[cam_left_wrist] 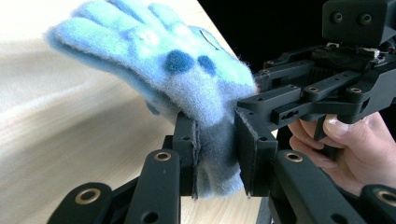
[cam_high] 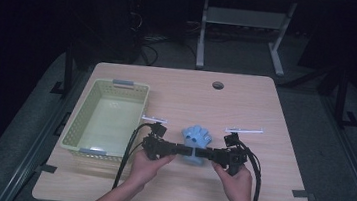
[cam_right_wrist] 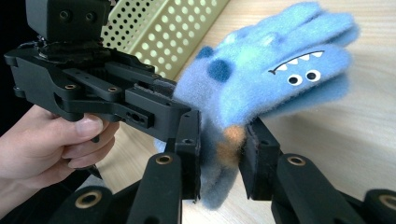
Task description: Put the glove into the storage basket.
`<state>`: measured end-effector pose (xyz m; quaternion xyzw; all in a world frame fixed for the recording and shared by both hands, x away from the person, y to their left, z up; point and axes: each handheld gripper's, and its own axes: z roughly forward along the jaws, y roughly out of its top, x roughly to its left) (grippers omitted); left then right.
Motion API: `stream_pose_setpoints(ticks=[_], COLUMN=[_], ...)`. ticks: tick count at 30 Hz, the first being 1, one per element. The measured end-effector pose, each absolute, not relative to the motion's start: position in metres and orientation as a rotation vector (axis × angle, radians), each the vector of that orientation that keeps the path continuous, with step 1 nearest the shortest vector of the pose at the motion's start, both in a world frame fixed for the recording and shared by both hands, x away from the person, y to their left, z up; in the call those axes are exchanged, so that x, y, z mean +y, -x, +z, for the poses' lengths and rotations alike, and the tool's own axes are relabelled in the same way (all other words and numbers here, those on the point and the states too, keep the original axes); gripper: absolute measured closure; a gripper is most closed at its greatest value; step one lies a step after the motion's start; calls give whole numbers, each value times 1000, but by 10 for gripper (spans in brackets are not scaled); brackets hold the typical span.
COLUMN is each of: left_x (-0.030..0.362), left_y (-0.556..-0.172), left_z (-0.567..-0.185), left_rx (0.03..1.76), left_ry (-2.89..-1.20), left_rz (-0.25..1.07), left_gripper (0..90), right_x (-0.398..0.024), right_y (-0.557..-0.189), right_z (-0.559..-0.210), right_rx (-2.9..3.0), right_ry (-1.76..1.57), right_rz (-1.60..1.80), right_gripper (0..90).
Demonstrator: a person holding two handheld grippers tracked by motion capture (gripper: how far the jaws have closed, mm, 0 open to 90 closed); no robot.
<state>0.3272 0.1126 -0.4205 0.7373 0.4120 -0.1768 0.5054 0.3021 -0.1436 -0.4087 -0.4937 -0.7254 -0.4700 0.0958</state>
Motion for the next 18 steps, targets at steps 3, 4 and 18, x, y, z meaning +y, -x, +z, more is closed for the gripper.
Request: stream_pose_setpoints(ticks=[3, 4, 18], left_x=[116, 117, 135], left_y=[-328, -329, -334], left_z=[-417, -416, -405], left_rx=[997, 1000, 1007], left_ry=[-1779, -1777, -1741], left_rz=[-422, -422, -416], left_gripper=[708, 708, 709], right_x=[-139, -138, -124], right_y=[-306, -307, -318], right_z=[-404, -403, -390], right_rx=[-2145, -2146, -2151], right_ry=[1458, 1453, 1422], right_rz=[-1391, -1391, -1396], right_gripper=[712, 712, 710])
